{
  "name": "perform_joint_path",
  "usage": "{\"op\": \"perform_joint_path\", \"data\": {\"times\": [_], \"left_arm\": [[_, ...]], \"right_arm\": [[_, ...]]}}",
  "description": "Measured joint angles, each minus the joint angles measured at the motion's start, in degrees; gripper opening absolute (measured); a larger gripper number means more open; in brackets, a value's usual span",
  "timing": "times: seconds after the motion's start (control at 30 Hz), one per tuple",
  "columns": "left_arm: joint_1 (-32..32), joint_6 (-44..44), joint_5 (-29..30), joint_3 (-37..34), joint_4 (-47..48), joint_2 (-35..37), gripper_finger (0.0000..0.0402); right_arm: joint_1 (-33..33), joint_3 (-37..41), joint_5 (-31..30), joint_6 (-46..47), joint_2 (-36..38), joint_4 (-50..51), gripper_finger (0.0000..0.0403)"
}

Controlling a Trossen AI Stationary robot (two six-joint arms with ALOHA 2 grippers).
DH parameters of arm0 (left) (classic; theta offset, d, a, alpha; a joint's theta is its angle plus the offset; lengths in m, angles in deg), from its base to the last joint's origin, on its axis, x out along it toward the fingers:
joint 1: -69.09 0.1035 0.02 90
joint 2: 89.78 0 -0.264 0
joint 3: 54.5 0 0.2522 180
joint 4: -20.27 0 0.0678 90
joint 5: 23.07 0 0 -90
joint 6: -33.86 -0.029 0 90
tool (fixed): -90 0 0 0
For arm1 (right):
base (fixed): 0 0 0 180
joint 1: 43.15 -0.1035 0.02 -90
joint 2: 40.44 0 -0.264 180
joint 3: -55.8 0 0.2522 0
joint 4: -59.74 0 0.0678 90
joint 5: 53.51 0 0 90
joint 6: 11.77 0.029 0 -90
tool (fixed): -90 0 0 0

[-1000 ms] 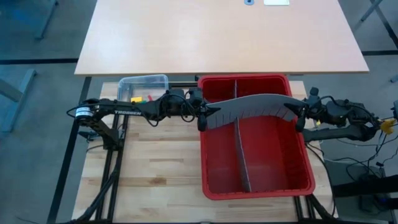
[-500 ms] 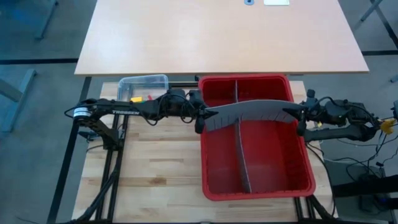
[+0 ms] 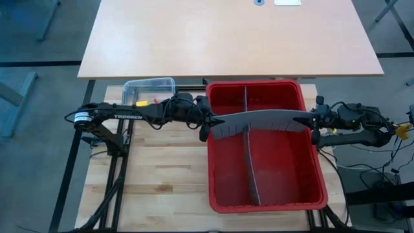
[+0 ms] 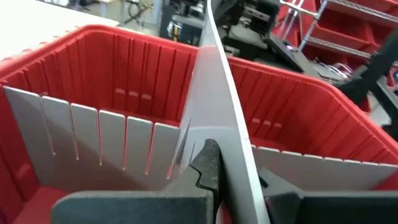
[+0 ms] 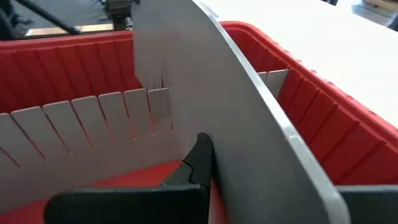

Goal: Sort blocks
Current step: Insert the bin divider into the red bin

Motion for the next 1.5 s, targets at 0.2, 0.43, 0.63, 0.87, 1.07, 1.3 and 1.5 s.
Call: {"op": "perform_joint_path", "data": {"times": [0.2,0.43,0.63,0.87,1.07,1.3,1.5], "left_arm": [[-0.1,-1.5,-1.3,0.0,6.2,2.1,0.0000],[-0.1,-1.4,-1.2,0.0,8.4,2.6,0.0000],[-0.1,0.3,-0.9,0.0,9.8,2.6,0.0000],[-0.1,0.7,-1.0,0.0,10.1,2.6,0.0015],[-0.1,1.9,-0.9,0.0,10.1,3.3,0.0049],[-0.1,2.2,-0.5,0.0,9.8,5.7,0.0089],[0.0,2.2,1.9,0.0,8.7,7.9,0.0114]], "right_arm": [[0.0,0.0,4.1,0.3,0.0,1.2,0.0001],[0.0,0.0,6.3,0.3,-0.1,3.9,0.0001],[0.0,0.0,8.0,6.1,-0.1,6.0,0.0001],[0.0,0.0,9.1,7.9,-0.1,6.3,0.0009],[0.0,0.1,10.7,9.3,-0.1,6.4,0.0077],[0.0,0.0,13.5,13.1,0.0,4.7,0.0170],[0.0,-3.5,14.5,14.0,0.0,2.1,0.0211]]}}
